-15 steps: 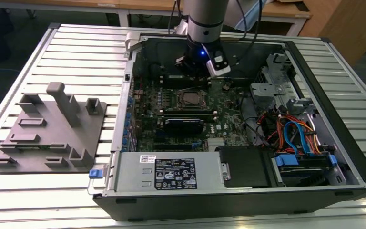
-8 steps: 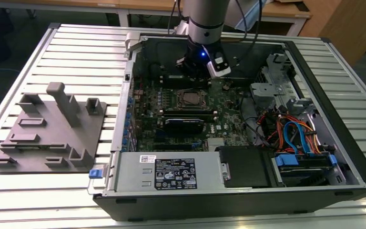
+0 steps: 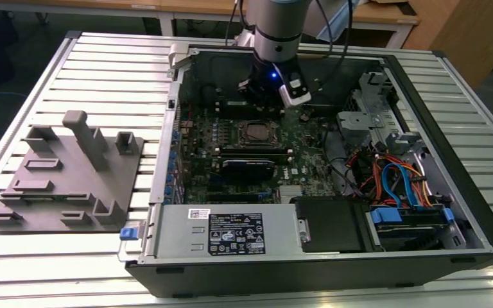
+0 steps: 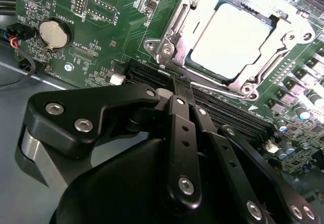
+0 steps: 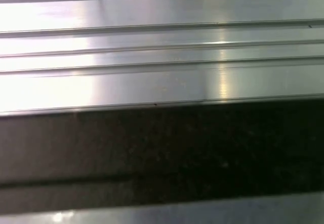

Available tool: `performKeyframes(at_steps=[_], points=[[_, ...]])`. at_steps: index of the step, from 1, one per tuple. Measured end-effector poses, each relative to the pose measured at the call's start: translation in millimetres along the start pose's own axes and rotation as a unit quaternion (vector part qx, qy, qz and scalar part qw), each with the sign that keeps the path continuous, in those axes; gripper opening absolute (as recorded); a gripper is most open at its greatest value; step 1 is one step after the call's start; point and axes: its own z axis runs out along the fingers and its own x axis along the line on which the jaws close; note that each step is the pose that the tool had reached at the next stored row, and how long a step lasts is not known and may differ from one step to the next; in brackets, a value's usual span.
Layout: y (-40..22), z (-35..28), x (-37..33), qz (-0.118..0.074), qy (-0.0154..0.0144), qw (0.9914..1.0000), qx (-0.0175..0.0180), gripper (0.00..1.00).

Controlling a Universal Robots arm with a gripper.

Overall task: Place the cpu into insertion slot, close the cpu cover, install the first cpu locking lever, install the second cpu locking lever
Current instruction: 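Install the first cpu locking lever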

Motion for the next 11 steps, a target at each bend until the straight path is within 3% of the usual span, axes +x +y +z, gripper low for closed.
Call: performKeyframes(at_steps=[11], points=[[0.1, -0.1, -0.7, 0.000, 0.0000, 1.00000, -0.0001, 0.10]])
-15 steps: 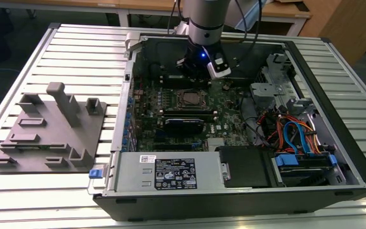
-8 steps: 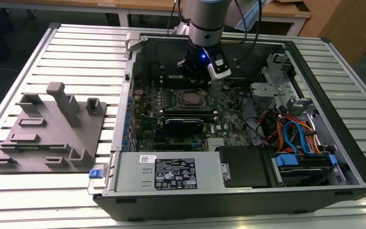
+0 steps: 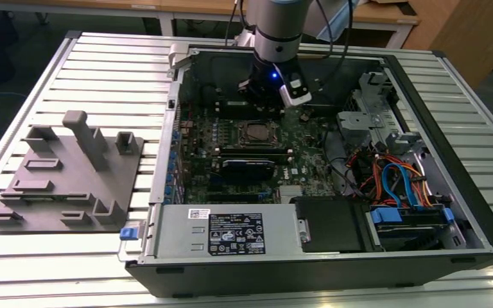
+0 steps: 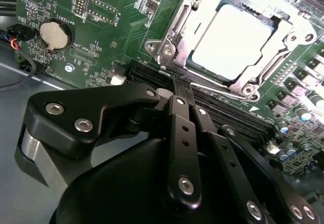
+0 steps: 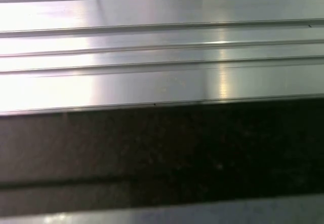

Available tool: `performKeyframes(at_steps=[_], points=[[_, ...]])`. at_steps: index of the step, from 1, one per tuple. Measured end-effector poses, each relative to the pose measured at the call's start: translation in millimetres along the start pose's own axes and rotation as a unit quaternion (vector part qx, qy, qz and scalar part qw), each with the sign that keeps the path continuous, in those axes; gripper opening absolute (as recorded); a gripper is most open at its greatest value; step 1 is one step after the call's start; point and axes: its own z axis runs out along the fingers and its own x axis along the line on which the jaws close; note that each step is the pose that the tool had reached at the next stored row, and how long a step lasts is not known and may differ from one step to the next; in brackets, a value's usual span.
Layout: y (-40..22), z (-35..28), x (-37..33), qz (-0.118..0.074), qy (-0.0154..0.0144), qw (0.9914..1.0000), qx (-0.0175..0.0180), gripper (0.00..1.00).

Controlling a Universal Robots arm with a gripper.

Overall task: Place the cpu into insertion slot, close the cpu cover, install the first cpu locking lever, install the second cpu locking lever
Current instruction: 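Install the first cpu locking lever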

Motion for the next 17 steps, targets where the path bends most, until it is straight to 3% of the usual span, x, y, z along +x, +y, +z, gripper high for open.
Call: performKeyframes(at_steps=[17], points=[[-0.2, 0.0, -0.3, 0.000, -0.0001, 1.00000, 0.0006, 0.10]])
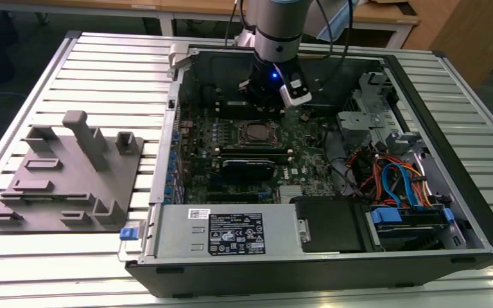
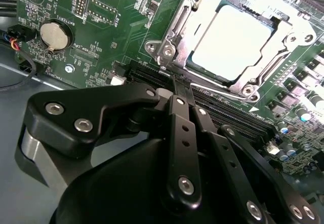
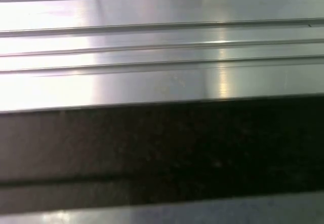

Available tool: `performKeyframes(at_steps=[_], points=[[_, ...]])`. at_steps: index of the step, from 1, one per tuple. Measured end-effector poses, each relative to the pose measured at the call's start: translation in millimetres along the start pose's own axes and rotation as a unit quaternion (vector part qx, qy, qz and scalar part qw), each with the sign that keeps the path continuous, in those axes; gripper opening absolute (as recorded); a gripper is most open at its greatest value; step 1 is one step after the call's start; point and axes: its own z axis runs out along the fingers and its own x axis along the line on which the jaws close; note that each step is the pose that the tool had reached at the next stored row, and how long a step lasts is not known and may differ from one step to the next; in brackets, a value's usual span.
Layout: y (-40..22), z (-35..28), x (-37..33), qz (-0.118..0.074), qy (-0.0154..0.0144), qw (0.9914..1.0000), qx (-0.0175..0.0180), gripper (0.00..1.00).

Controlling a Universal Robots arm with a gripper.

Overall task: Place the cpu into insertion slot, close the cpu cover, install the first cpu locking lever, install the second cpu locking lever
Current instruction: 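Install the first cpu locking lever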

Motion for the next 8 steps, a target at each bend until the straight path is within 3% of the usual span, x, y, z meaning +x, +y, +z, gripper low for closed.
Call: performKeyframes(at_steps=[8], points=[[-0.9, 1.4, -0.1, 0.000, -0.0002, 0.99999, 0.0045, 0.10]])
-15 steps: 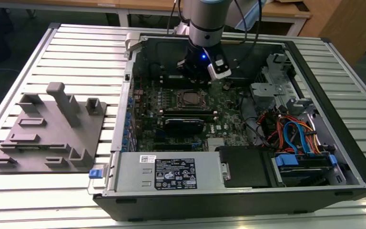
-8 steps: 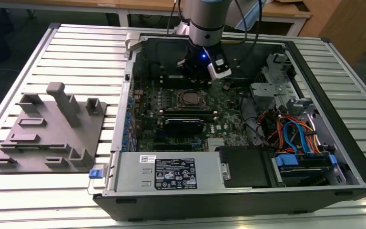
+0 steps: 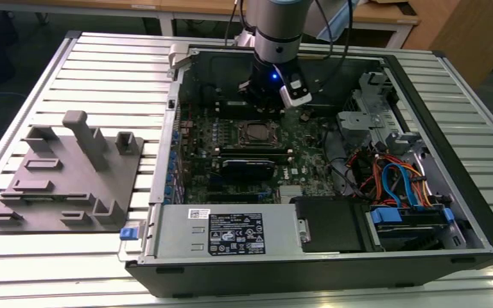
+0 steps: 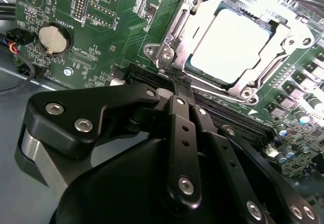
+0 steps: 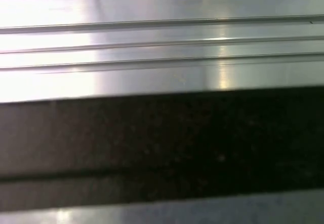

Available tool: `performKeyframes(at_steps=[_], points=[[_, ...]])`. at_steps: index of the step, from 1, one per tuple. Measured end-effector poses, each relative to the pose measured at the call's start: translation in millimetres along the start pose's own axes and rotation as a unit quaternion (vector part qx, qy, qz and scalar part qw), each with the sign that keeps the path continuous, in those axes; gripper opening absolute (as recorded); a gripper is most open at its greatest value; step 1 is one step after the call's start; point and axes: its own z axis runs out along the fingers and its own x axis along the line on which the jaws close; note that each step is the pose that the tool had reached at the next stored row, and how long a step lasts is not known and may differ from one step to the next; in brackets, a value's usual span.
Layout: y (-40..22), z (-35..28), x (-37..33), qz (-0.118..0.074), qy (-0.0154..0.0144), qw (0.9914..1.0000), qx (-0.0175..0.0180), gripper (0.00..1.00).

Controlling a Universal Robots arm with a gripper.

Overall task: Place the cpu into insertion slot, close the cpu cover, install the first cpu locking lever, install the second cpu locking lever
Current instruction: 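Install the first cpu locking lever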

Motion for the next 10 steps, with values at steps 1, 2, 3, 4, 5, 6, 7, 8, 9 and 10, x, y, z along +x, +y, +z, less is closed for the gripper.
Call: performKeyframes(at_steps=[1, 2, 3, 4, 5, 6, 7, 8, 9, 10], points=[[0.0, 0.0, 0.0, 0.000, 0.0000, 1.00000, 0.0000, 0.10], [0.0, 0.1, 0.0, 0.000, -0.0001, 1.00000, 0.0000, 0.10], [0.1, 0.1, 0.0, 0.000, -0.0001, 1.00000, -0.0001, 0.10], [0.1, -0.3, 0.0, 0.000, -0.0001, 1.00000, 0.0000, 0.10], [0.2, -0.8, -0.1, 0.000, -0.0001, 1.00000, -0.0001, 0.10], [0.2, -1.2, -0.1, 0.000, -0.0002, 1.00000, -0.0001, 0.10], [0.2, -1.3, -0.1, 0.000, -0.0002, 1.00000, -0.0002, 0.10], [0.2, -1.3, -0.1, 0.000, -0.0002, 1.00000, -0.0002, 0.10], [0.1, -1.3, -0.1, 0.000, -0.0001, 1.00000, -0.0001, 0.10], [-0.5, -1.0, -0.2, 0.000, -0.0002, 1.00000, 0.0008, 0.10]])
